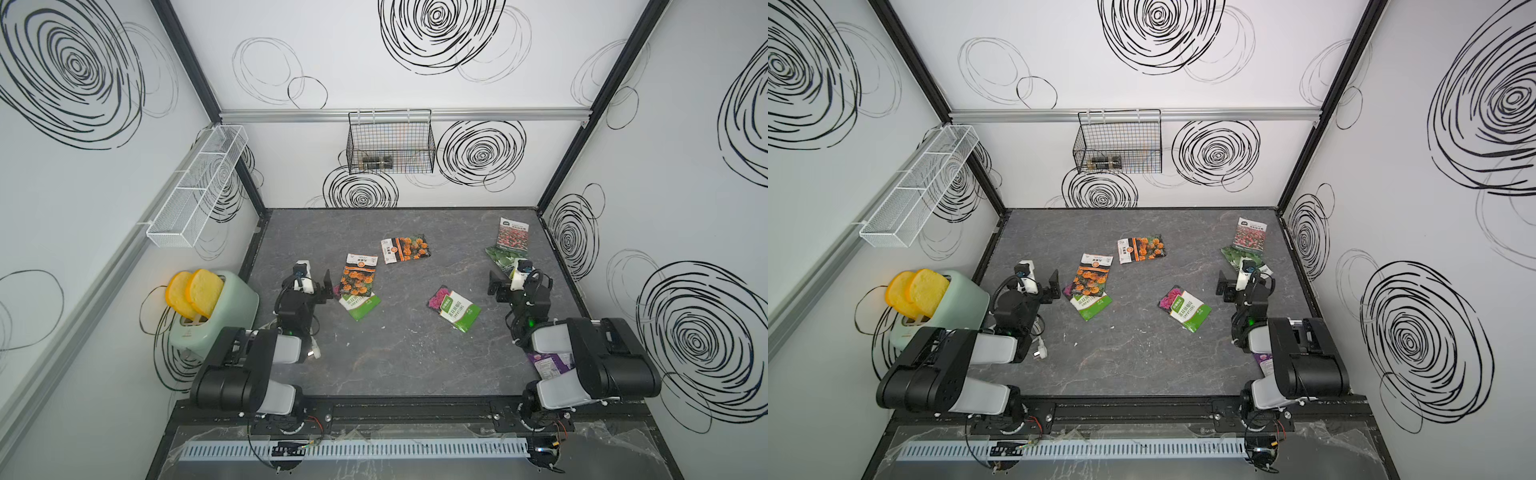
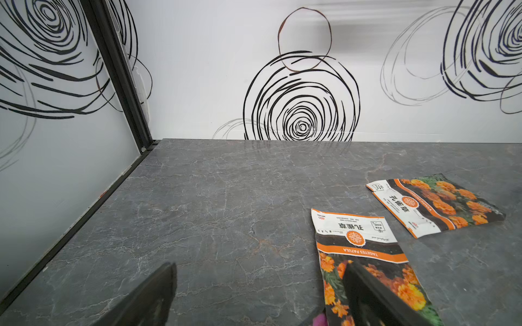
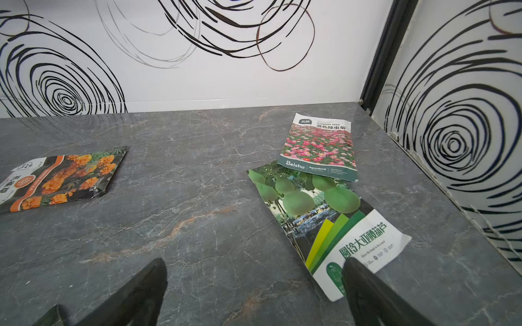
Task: Arrange the seed packets in a row
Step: Pick up the seed packet from the center of the board.
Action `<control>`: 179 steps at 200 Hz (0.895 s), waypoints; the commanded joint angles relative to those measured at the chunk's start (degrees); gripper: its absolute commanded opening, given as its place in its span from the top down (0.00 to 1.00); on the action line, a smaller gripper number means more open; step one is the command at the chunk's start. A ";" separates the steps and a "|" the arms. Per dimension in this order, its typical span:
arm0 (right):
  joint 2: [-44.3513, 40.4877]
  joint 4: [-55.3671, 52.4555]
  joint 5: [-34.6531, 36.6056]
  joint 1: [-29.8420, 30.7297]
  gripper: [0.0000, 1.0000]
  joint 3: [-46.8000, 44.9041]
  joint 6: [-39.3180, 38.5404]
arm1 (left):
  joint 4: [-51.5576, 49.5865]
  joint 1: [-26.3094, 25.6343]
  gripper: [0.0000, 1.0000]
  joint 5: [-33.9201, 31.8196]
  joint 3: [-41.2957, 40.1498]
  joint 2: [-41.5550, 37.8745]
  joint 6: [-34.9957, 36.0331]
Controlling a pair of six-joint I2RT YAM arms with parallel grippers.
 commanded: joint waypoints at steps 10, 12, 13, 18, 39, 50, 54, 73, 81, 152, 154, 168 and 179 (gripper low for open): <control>0.04 1.64 -0.41 -0.08 0.02 0.52 -0.65 | 3.16 0.04 0.04 0.24 0.91 0.47 0.27; 0.04 1.60 -0.51 -0.10 0.02 0.52 -0.62 | 3.20 0.06 0.04 0.26 0.91 0.45 0.27; 0.04 1.60 -0.55 -0.09 0.02 0.50 -0.61 | 3.25 0.06 0.04 0.28 0.91 0.46 0.27; 0.04 1.57 -0.60 -0.15 0.02 0.56 -0.58 | 3.21 0.06 0.04 0.36 0.91 0.47 0.25; 0.18 1.47 -1.02 -0.34 0.02 0.73 -0.55 | 3.25 0.06 0.04 0.22 0.88 0.47 0.27; 0.13 1.28 -1.02 -0.35 0.02 0.67 -0.57 | 3.25 0.15 0.04 0.46 0.91 0.47 0.23; 0.20 1.29 -1.02 -0.34 0.02 0.80 -0.57 | 3.21 0.15 0.04 0.48 0.91 0.47 0.18; 0.13 1.39 -0.92 -0.26 0.02 0.74 -0.52 | 3.21 0.07 0.04 0.37 0.91 0.47 0.27; 0.07 1.50 -0.78 -0.25 0.02 0.59 -0.61 | 3.21 0.06 0.04 0.32 0.91 0.47 0.28; -0.25 1.64 -0.88 -0.17 0.02 0.62 -1.21 | 2.67 -0.24 0.04 -0.27 1.16 0.52 0.44; -0.36 1.23 -1.03 -0.17 0.02 0.78 -1.33 | 2.61 -0.32 0.04 -0.33 1.17 0.49 0.51; -2.35 -7.76 -1.68 0.07 0.02 4.56 -2.32 | 2.76 -0.89 0.04 -1.42 1.00 0.24 0.79; -3.32 -19.11 0.26 0.42 0.02 10.29 -0.11 | 0.83 -1.15 0.04 -3.93 1.67 -0.75 0.16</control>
